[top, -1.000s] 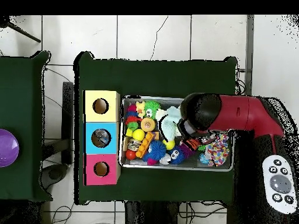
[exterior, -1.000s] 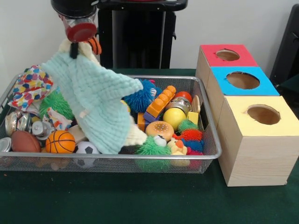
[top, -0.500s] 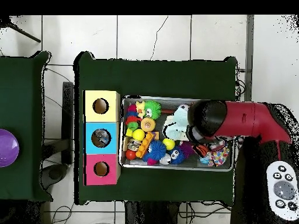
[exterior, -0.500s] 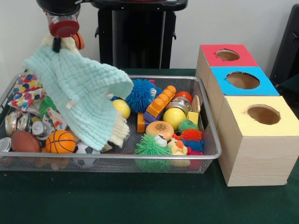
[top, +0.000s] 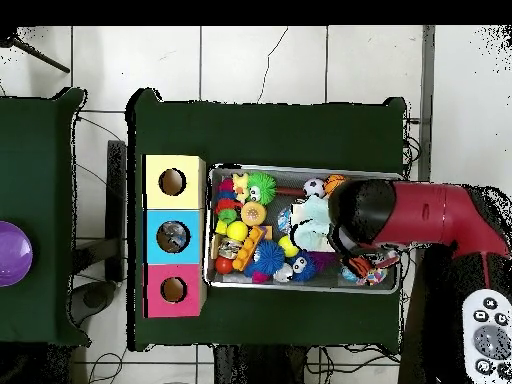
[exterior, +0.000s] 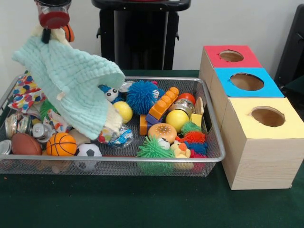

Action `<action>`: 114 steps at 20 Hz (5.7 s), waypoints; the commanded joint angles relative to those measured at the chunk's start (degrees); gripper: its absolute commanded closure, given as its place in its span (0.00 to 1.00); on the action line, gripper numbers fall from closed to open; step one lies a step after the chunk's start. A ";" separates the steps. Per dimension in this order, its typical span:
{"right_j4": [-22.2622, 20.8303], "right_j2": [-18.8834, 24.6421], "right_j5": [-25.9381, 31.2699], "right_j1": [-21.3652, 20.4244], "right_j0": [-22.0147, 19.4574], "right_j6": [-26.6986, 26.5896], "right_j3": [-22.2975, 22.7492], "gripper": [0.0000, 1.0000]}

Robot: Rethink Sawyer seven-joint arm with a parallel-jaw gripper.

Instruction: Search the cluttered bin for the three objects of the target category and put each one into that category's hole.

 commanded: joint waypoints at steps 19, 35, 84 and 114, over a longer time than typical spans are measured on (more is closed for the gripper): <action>-5.08 -2.54 -1.74 1.24 1.92 -7.67 4.44 1.00; 0.66 4.68 -30.04 11.78 -5.64 -7.13 7.34 1.00; -2.18 3.92 -21.74 1.57 -4.32 -15.30 2.33 0.00; 14.69 21.48 -16.06 3.20 -11.01 -16.52 5.08 0.00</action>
